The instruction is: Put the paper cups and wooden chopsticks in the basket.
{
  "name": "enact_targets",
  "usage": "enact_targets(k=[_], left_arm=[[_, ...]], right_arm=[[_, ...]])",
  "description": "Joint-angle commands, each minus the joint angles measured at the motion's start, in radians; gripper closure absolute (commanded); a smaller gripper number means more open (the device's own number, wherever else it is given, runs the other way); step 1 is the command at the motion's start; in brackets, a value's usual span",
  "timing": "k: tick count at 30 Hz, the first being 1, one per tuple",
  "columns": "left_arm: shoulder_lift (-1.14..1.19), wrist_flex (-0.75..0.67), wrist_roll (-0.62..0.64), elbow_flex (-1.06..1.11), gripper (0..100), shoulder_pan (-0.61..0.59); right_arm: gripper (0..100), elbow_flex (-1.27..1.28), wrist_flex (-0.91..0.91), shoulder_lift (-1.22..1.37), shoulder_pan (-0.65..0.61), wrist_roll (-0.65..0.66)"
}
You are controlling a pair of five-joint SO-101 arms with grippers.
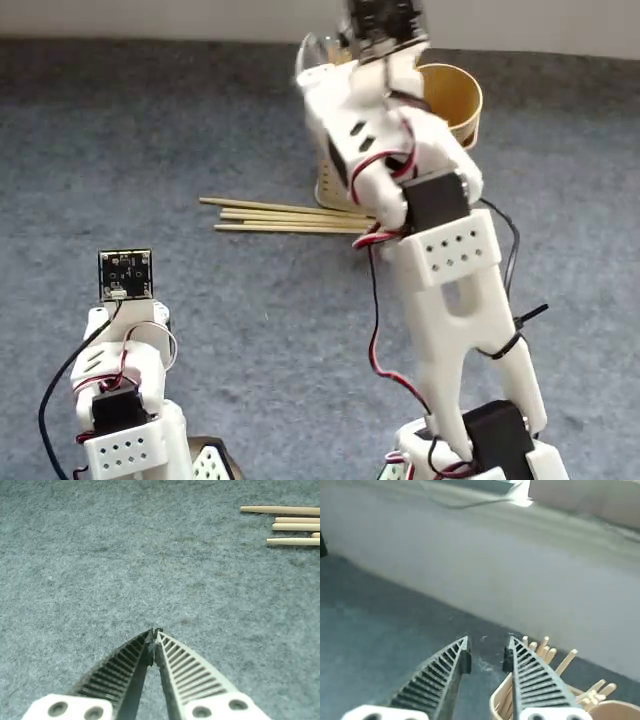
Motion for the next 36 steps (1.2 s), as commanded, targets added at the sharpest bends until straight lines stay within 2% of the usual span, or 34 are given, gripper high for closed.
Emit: enact_targets(k=[1,9,16,22,28,30,36], left_arm=[[-0.007,-0.017,0.009,0.019,98,-0.008],[-0.007,-0.017,0.009,0.019,98,-0.008],[-0.007,-0.017,0.009,0.019,98,-0.008],[-0.007,-0.017,0.009,0.019,98,-0.008],[-0.007,-0.017,0.009,0.019,98,-0.008],[-0.007,-0.017,0.009,0.019,98,-0.008],[-0.007,-0.017,0.009,0.019,98,-0.008]], right_arm=[[88.5,-0.015,0.145,-0.053,-0.082,-0.005],[88.4,0.018,0.271,-0.022,-0.183,-0.003],[88.2,0.041,0.311,0.133,-0.191,-0.002],[88.2,0.042,0.311,0.277,-0.193,0.143],[88.2,0.033,0.305,0.455,-0.189,0.204],[88.2,0.024,0.274,0.519,-0.186,0.203],[88.5,-0.012,0.027,0.676,-0.166,0.201]])
